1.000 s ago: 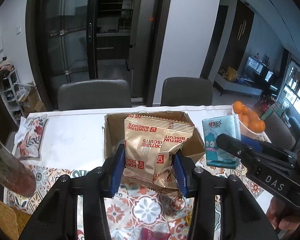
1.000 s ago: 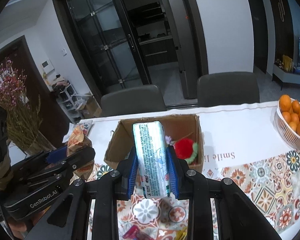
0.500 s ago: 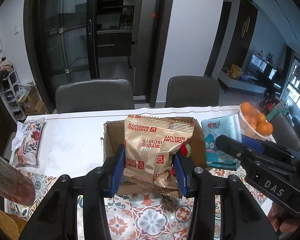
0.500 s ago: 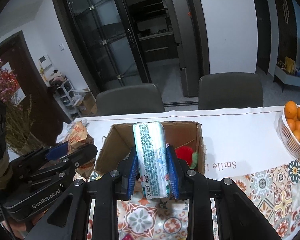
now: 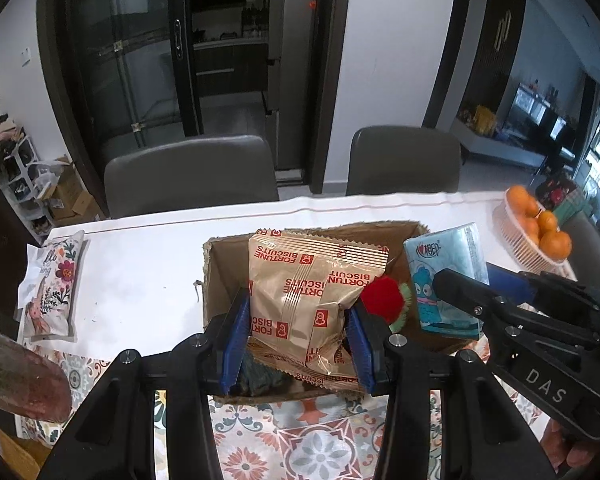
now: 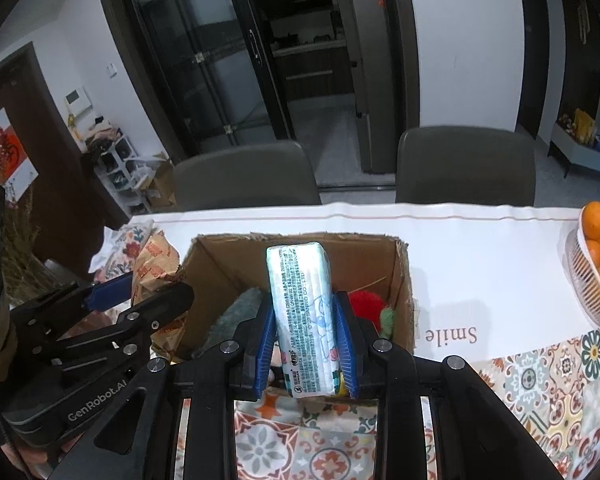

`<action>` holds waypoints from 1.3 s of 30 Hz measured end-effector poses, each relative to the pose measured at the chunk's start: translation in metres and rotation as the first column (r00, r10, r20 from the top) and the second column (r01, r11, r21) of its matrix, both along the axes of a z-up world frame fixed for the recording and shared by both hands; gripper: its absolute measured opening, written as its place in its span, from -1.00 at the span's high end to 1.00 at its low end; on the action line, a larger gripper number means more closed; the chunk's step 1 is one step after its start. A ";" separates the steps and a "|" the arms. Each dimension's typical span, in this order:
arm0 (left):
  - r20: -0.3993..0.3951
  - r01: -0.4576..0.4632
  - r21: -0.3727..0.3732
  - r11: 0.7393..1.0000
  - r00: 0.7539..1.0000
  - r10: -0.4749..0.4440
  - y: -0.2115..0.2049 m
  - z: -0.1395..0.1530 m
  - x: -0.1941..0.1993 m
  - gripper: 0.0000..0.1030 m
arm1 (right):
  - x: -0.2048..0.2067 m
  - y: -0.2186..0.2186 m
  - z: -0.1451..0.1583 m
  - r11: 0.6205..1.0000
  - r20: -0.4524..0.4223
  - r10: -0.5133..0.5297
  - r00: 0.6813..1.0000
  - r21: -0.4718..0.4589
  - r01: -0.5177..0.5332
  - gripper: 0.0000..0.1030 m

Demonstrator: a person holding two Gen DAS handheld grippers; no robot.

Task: Organize soft objects
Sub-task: 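Open both tools to drop the biscuit packet and tube into the box, then move both tools from the box toward the pink packet and yellow band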

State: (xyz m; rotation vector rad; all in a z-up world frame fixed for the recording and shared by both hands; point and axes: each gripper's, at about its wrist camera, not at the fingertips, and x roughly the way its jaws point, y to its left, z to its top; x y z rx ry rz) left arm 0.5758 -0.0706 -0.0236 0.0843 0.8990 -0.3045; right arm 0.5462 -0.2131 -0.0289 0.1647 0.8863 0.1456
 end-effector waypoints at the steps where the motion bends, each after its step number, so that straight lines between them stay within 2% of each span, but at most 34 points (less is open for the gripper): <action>1: -0.010 0.005 0.008 1.000 1.000 -0.005 -0.003 -0.003 0.004 0.12 | 0.003 -0.001 -0.005 1.000 -0.015 -0.002 1.000 0.005 0.002 0.42; 6: -0.069 0.029 0.017 0.999 0.997 -0.027 -0.012 -0.018 0.019 0.08 | 0.019 -0.007 -0.019 1.000 -0.062 -0.007 0.998 0.029 0.009 0.40; 8: -0.091 0.031 0.027 0.999 0.995 -0.028 -0.014 -0.024 0.023 -0.12 | 0.025 -0.012 -0.025 0.998 -0.090 -0.020 0.996 0.050 0.024 0.23; 9: -0.087 0.018 0.040 0.999 0.996 -0.014 -0.014 -0.025 0.024 -0.16 | 0.026 -0.015 -0.027 0.998 -0.095 -0.030 0.995 0.055 0.035 0.17; 11: -0.080 0.014 0.055 0.998 0.997 -0.010 -0.013 -0.026 0.024 -0.42 | 0.027 -0.021 -0.028 0.996 -0.095 -0.067 0.993 0.050 0.072 -0.09; 25: 0.041 -0.041 0.072 0.997 0.998 0.038 -0.002 0.006 -0.024 -0.44 | -0.018 -0.025 0.000 0.989 0.018 -0.142 0.990 -0.050 0.143 -0.10; 33: 0.051 -0.081 0.064 0.995 0.996 0.078 0.010 0.018 -0.066 -0.50 | -0.057 -0.018 0.016 0.986 0.065 -0.137 0.988 -0.085 0.143 -0.10; 39: 0.005 -0.130 0.051 0.990 0.992 0.130 0.020 0.014 -0.091 -0.54 | -0.083 -0.016 0.013 0.987 0.040 -0.135 0.990 -0.084 0.138 -0.10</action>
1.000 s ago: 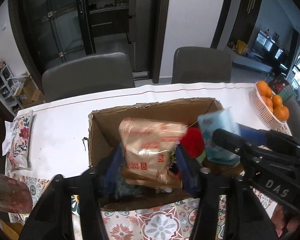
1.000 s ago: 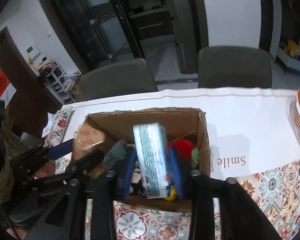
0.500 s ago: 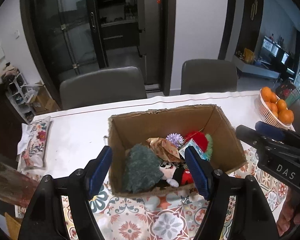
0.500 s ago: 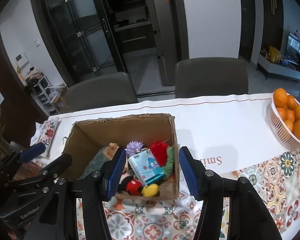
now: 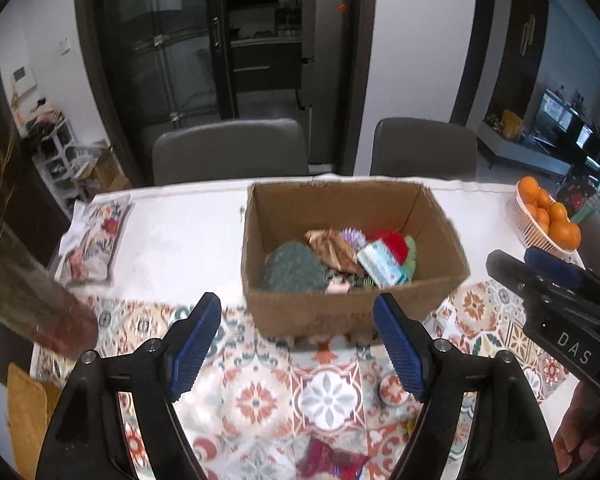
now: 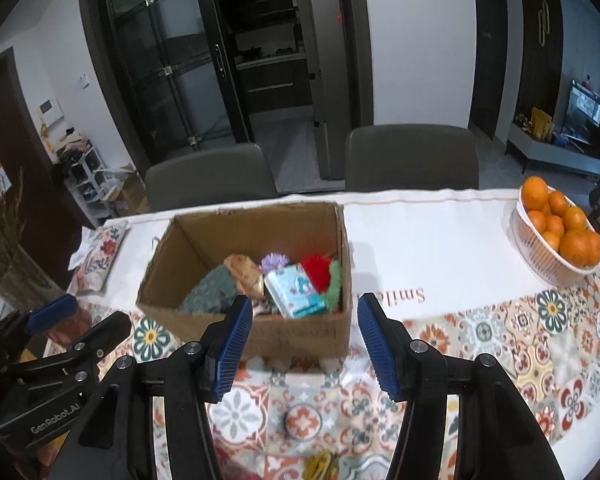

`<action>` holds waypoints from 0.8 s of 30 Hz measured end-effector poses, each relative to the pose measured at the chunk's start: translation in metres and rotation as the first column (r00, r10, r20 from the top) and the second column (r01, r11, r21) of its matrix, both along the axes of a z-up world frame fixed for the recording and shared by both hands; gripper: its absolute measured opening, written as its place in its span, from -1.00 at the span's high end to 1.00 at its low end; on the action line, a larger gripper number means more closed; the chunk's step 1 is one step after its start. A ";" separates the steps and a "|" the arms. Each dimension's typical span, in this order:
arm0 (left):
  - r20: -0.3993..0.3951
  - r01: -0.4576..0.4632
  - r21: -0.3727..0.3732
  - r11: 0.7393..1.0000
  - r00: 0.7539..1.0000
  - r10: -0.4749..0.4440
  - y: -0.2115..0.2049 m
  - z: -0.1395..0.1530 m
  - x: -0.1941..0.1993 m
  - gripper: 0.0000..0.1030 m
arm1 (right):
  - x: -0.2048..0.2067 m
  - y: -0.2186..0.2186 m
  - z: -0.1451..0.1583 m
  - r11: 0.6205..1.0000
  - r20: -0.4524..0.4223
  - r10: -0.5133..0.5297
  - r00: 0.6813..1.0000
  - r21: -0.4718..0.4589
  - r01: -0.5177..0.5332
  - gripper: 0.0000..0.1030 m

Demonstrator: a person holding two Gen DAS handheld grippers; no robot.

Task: Organize soft objects
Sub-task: 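Move both tools from the box toward the pink packet and yellow band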

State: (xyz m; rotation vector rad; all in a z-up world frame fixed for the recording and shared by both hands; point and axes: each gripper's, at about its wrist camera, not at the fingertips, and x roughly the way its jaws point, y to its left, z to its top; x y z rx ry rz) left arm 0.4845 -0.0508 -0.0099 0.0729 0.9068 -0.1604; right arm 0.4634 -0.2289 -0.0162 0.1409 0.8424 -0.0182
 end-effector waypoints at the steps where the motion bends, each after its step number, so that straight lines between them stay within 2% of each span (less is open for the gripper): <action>1: -0.012 -0.007 -0.005 1.000 1.000 0.007 0.000 -0.002 -0.004 -0.54 | -0.005 0.000 -0.002 1.000 -0.006 -0.005 1.000 0.004 0.005 -0.10; 8: -0.105 -0.079 -0.035 0.996 0.992 0.075 0.007 -0.021 -0.031 -0.57 | -0.029 -0.005 -0.022 0.998 -0.070 -0.057 0.996 0.027 0.059 -0.10; 15: -0.230 -0.181 -0.061 0.982 0.960 0.162 0.016 -0.053 -0.051 -0.59 | -0.048 -0.008 -0.054 0.992 -0.155 -0.096 0.983 0.063 0.107 -0.10; 19: -0.303 -0.231 -0.089 0.969 0.933 0.195 0.022 -0.071 -0.063 -0.60 | -0.058 -0.010 -0.071 0.985 -0.204 -0.124 0.971 0.094 0.145 -0.10; 24: -0.437 -0.299 -0.144 0.943 0.875 0.210 0.025 -0.098 -0.070 -0.61 | -0.066 -0.013 -0.093 0.977 -0.265 -0.135 0.955 0.126 0.173 -0.10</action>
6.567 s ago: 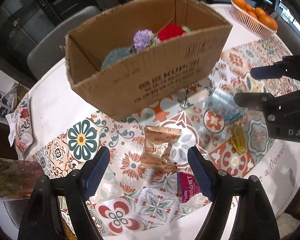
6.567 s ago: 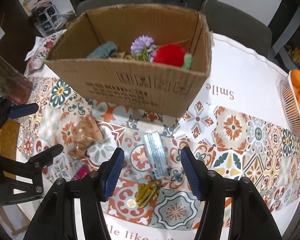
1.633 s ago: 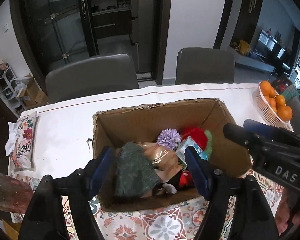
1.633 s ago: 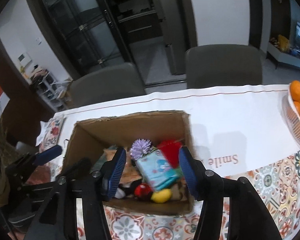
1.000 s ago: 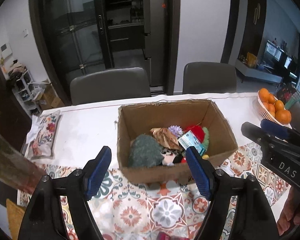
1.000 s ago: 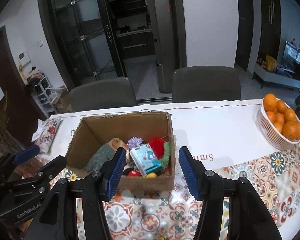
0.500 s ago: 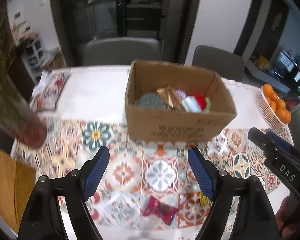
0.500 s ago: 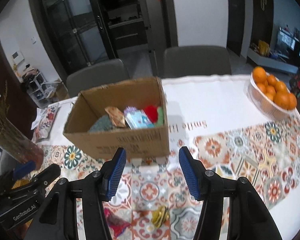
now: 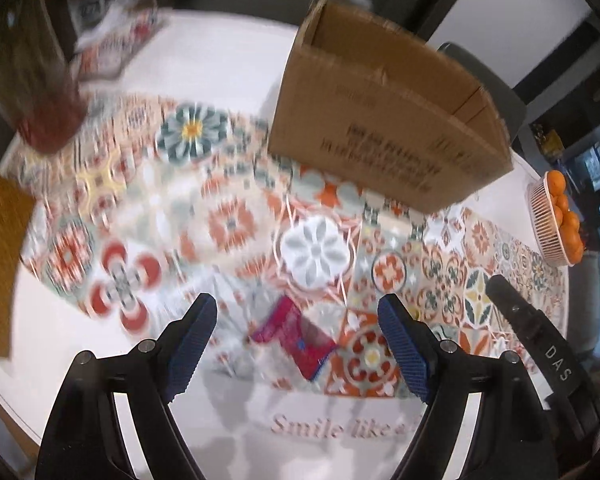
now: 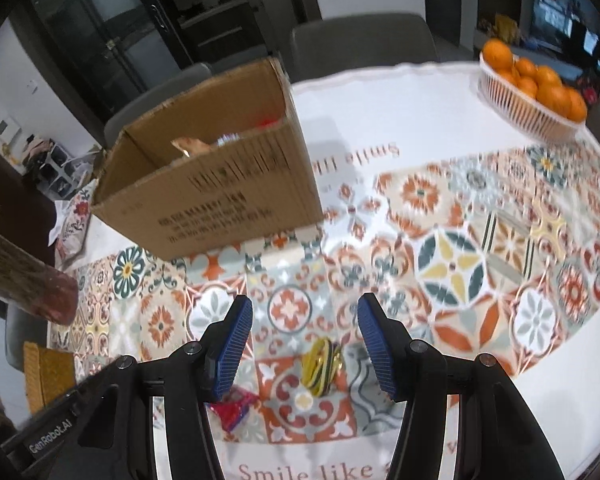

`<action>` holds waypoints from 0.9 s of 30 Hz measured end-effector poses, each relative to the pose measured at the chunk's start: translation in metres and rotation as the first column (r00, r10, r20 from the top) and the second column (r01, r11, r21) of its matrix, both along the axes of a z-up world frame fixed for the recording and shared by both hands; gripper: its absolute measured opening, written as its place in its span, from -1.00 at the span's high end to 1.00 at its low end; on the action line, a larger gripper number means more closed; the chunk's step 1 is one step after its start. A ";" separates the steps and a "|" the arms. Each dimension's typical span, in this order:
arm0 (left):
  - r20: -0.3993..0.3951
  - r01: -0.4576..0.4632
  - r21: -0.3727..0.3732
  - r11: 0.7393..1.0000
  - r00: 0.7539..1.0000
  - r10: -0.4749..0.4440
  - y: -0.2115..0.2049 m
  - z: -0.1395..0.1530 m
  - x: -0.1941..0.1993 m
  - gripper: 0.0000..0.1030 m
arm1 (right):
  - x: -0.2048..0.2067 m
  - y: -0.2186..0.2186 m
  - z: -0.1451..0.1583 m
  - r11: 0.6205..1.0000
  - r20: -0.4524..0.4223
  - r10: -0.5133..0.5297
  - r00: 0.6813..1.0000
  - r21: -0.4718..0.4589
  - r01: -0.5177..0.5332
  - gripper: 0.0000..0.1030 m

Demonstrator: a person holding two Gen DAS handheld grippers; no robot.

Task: Organize soft objects
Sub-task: 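Move both tools from the box toward the pink packet and yellow band, then grasp the pink candy packet with the left tool while the right tool grasps the yellow-blue band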

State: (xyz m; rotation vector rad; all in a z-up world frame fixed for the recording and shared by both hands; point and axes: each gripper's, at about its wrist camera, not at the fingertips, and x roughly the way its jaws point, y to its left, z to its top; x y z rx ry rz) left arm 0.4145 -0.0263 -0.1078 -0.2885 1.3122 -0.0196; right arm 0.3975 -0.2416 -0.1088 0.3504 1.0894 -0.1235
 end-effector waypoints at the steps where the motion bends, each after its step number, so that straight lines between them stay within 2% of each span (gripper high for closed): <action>1: -0.028 -0.016 -0.020 1.000 0.999 0.015 0.001 -0.006 -0.002 -0.61 | -0.002 -0.001 -0.006 1.000 -0.018 -0.005 1.000 0.014 0.005 -0.10; 4: -0.096 -0.069 -0.068 0.995 0.993 0.062 0.002 -0.023 -0.007 -0.61 | -0.004 -0.001 -0.019 0.999 -0.054 -0.013 0.998 0.032 0.015 -0.10; 9: -0.188 -0.168 -0.099 0.981 0.971 0.147 0.006 -0.049 -0.014 -0.60 | -0.007 -0.003 -0.039 0.998 -0.107 -0.033 0.994 0.048 0.039 -0.10; 17: -0.241 -0.211 -0.076 0.975 0.952 0.187 0.002 -0.075 -0.013 -0.60 | -0.010 -0.008 -0.069 0.994 -0.184 -0.055 0.981 0.085 0.071 -0.10; 27: -0.275 -0.265 -0.032 0.964 0.929 0.246 -0.005 -0.093 -0.011 -0.60 | -0.008 -0.006 -0.092 0.986 -0.224 -0.027 0.974 0.153 0.063 -0.10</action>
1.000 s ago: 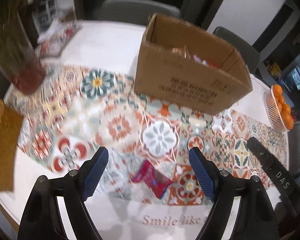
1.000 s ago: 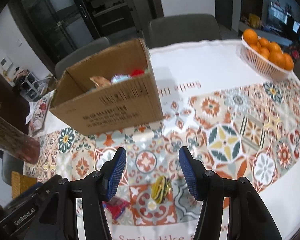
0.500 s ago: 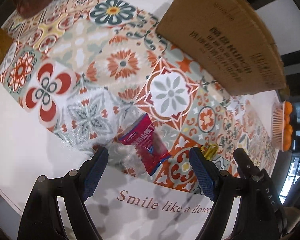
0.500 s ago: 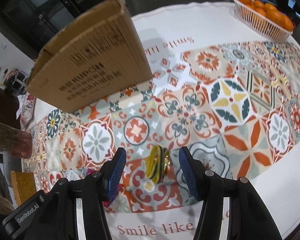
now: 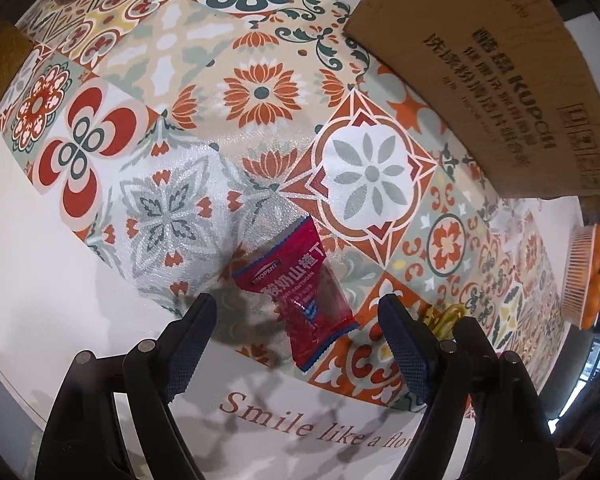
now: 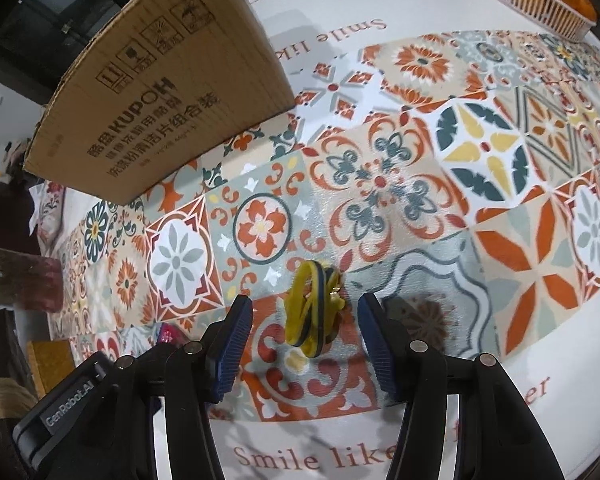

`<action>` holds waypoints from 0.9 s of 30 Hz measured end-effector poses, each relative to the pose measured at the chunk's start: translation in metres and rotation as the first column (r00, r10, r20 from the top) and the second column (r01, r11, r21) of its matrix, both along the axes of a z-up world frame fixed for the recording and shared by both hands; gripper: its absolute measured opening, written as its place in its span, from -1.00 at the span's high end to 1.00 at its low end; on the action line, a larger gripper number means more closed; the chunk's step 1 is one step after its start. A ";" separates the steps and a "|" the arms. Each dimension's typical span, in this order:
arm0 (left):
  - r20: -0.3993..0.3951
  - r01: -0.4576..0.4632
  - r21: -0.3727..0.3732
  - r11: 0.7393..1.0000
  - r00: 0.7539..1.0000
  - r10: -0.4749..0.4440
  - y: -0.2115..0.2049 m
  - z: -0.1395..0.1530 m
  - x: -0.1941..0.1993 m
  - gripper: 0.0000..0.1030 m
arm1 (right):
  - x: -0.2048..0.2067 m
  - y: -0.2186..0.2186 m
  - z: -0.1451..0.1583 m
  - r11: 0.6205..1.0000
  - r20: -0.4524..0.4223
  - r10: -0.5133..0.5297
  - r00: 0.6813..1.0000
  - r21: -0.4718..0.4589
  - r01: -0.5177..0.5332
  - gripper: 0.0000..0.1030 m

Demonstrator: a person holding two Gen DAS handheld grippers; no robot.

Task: Organize soft objects
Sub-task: 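Grasp the pink candy packet with the left tool while the right tool grasps the yellow-blue band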

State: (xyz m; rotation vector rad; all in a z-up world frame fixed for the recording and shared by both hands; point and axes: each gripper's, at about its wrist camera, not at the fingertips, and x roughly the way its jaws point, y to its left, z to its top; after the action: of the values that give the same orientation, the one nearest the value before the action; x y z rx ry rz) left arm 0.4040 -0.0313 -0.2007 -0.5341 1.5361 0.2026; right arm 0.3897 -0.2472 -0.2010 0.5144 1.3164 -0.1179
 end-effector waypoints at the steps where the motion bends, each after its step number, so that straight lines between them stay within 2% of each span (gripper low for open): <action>1: -0.007 0.003 0.009 1.000 1.000 -0.003 -0.001 -0.002 0.001 -0.60 | 0.001 0.001 -0.002 1.000 -0.007 0.005 1.000 0.001 -0.005 -0.10; 15: -0.067 0.015 0.102 0.995 0.998 -0.008 -0.007 -0.030 0.007 -0.55 | 0.010 0.015 -0.027 0.997 -0.070 0.061 0.996 -0.048 -0.065 -0.05; 20: -0.059 0.076 0.125 0.989 0.996 -0.069 -0.023 -0.037 0.011 -0.49 | 0.011 0.017 -0.029 0.995 -0.068 0.072 0.995 -0.058 -0.076 0.09; 23: -0.042 0.123 0.135 0.983 0.992 -0.118 -0.028 -0.036 0.014 -0.44 | 0.011 0.017 -0.029 0.994 -0.061 0.079 0.995 -0.069 -0.083 0.26; 27: -0.004 0.209 0.140 0.968 0.978 -0.211 -0.034 -0.030 0.018 -0.17 | 0.008 0.015 -0.028 0.994 -0.049 0.090 0.995 -0.059 -0.093 0.33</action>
State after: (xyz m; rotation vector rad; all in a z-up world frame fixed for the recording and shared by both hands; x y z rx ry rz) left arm 0.4217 -0.0652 -0.2309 -0.2584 1.5429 0.1427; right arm 0.3980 -0.2320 -0.2291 0.4002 1.3753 -0.0945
